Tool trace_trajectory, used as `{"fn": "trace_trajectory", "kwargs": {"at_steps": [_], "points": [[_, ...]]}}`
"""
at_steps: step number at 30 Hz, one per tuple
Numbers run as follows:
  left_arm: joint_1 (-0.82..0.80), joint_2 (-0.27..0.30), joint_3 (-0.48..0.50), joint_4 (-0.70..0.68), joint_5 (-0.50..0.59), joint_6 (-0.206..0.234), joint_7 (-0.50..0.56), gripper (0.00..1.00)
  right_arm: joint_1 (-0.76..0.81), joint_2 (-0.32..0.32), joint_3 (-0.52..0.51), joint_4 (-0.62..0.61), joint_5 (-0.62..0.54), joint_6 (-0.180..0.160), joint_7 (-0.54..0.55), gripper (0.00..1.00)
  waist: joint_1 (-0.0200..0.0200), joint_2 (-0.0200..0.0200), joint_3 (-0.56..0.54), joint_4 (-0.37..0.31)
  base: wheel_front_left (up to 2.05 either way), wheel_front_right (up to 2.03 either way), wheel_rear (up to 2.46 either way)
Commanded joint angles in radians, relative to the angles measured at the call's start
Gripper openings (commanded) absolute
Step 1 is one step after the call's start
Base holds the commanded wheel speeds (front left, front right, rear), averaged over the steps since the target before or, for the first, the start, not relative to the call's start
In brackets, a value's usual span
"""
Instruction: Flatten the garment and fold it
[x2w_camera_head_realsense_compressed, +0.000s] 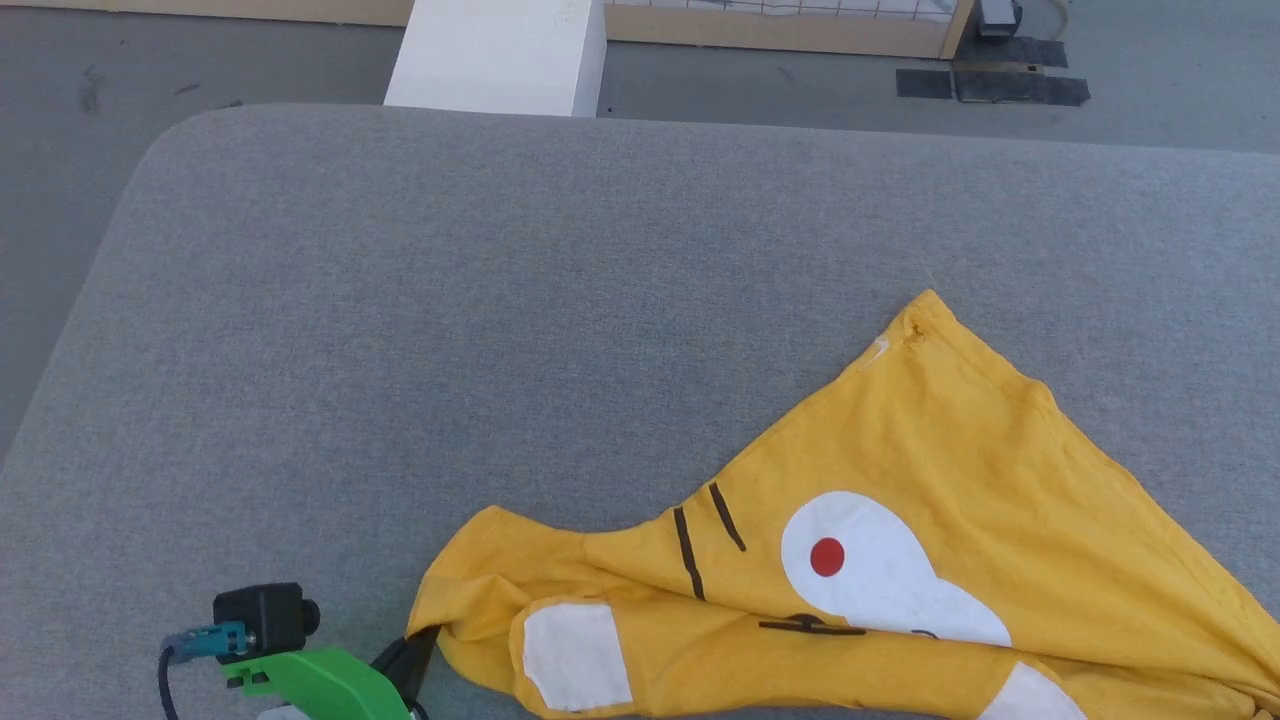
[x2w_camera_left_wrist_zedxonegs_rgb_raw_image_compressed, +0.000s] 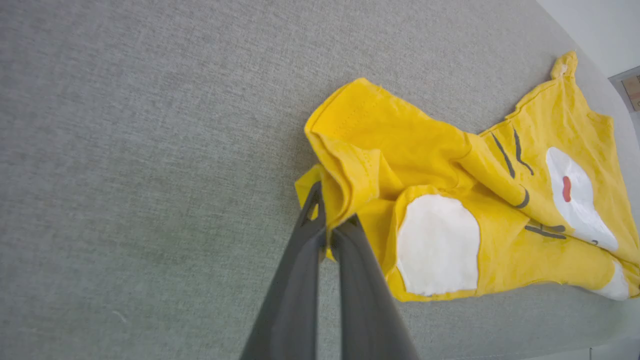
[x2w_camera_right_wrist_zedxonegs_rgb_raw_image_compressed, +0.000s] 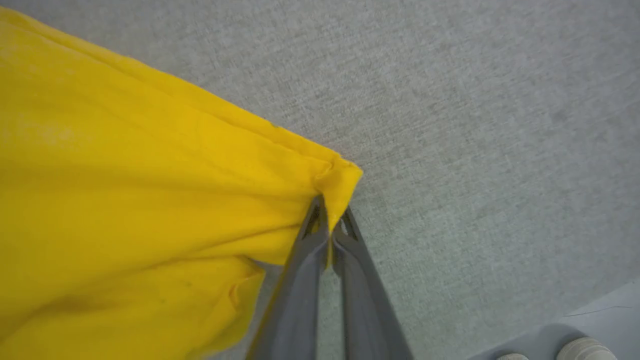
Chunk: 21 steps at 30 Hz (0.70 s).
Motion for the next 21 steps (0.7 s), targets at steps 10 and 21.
{"fn": "trace_trajectory", "kwargs": {"at_steps": [10,21], "points": [[0.000,0.006,-0.012,0.001,-0.004,-0.002,0.007,0.00,-0.079,0.004,0.017,-0.035,0.025,-0.001,-0.217,1.00,0.0000,0.0000,-0.001,0.012,0.00,0.00,0.00],[-0.036,-0.006,-0.032,0.019,-0.002,-0.011,-0.001,0.00,-0.293,-0.100,0.388,-0.010,0.019,-0.001,-0.681,1.00,0.0000,0.0000,0.027,0.040,0.00,0.00,0.00]]}}
